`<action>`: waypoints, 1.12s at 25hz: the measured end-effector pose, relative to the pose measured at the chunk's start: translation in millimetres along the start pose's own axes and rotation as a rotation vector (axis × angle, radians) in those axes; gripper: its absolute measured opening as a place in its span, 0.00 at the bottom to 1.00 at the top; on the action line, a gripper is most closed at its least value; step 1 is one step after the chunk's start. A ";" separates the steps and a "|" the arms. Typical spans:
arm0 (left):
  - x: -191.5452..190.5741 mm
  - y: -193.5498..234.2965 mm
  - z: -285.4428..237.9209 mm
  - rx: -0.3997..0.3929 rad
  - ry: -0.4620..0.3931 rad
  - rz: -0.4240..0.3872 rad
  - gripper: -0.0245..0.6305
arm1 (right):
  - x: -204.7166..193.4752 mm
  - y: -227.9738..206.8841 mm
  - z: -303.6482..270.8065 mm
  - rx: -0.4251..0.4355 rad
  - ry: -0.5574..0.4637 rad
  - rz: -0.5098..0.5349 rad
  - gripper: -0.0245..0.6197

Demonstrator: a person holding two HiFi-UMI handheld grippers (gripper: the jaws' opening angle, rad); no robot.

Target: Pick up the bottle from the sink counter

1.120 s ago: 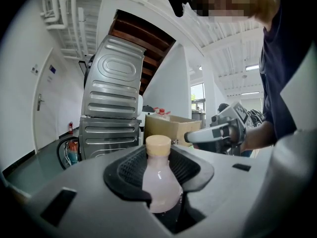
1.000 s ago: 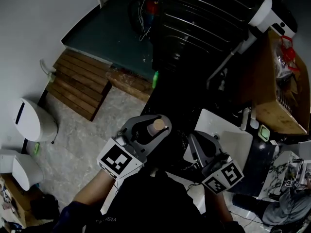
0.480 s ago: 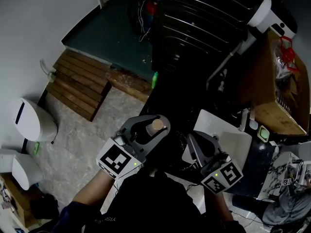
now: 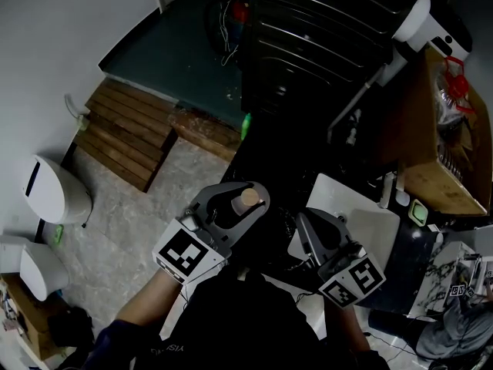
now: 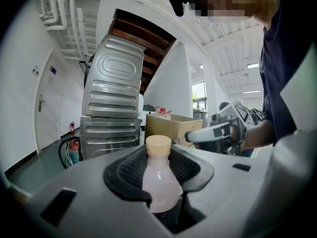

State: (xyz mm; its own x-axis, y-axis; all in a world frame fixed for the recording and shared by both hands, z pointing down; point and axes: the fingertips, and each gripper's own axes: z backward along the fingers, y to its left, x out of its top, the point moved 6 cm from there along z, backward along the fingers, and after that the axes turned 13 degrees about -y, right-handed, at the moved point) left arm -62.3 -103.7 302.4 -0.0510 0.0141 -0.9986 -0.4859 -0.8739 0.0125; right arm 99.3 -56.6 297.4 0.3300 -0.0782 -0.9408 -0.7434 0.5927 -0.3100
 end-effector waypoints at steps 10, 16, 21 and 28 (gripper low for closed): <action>2.0 -6.6 2.2 0.005 -0.001 -0.005 0.25 | 1.8 3.9 5.8 0.008 -0.001 0.002 0.08; 3.1 -7.2 -1.7 0.006 0.001 -0.001 0.25 | 2.9 1.0 6.1 0.014 0.000 0.004 0.08; 2.0 -5.8 -3.1 0.008 -0.002 -0.005 0.25 | 2.5 -0.9 5.9 0.014 -0.001 0.003 0.08; 0.4 -6.0 -2.7 0.008 0.001 -0.002 0.25 | 1.1 -0.7 5.8 0.015 -0.002 -0.001 0.08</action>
State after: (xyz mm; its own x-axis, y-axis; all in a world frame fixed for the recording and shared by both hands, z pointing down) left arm -57.1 -99.8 301.7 -0.0492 0.0148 -0.9987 -0.4934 -0.8698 0.0114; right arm 103.5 -52.4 297.4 0.3315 -0.0769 -0.9403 -0.7346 0.6044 -0.3085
